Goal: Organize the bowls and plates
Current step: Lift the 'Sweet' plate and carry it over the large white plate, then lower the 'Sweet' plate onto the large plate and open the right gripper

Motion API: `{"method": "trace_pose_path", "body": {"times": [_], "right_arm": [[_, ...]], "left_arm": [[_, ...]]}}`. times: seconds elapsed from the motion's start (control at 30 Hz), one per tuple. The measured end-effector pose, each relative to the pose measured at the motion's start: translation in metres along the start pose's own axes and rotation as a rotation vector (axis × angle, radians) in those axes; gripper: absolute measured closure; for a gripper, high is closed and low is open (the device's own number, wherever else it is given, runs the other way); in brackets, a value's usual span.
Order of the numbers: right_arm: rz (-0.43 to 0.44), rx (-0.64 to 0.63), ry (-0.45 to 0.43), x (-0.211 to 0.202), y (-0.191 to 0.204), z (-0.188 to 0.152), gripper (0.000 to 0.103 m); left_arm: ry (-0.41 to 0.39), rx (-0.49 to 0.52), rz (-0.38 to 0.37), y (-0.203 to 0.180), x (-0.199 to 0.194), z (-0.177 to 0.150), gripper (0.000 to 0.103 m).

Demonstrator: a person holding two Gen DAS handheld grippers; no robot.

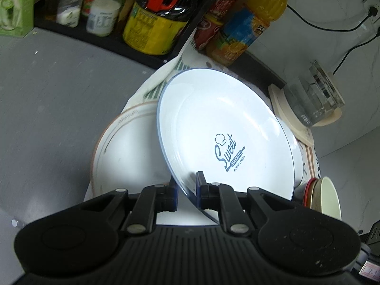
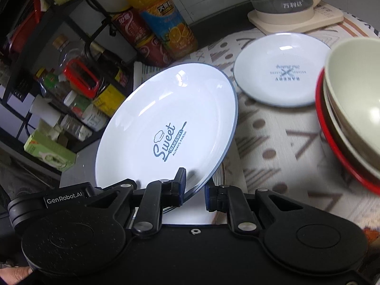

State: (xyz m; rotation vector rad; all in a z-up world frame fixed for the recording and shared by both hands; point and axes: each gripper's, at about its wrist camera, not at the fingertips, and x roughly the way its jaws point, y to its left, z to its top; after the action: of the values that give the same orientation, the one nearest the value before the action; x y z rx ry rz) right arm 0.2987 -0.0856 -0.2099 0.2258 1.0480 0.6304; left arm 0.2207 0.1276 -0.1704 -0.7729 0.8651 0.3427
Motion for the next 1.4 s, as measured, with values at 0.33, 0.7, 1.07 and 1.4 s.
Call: {"method": "trace_pose_path", "body": {"times": [0.33, 0.7, 1.07, 1.4], "right_arm": [[-0.014, -0.009, 0.017, -0.009, 0.007, -0.025, 0.088], [-0.047, -0.004, 0.05, -0.009, 0.008, -0.031, 0.088], [-0.063, 0.04, 0.054, -0.002, 0.012, -0.028, 0.088], [-0.101, 0.054, 0.053, 0.0, 0.01, -0.023, 0.091]], "left_arm": [[0.021, -0.008, 0.02, 0.014, -0.011, -0.024, 0.09], [0.07, -0.024, 0.024, 0.021, -0.003, -0.03, 0.09], [0.127, -0.011, 0.04, 0.021, 0.007, -0.025, 0.082], [0.102, 0.053, 0.147, 0.026, -0.003, 0.0, 0.076]]}}
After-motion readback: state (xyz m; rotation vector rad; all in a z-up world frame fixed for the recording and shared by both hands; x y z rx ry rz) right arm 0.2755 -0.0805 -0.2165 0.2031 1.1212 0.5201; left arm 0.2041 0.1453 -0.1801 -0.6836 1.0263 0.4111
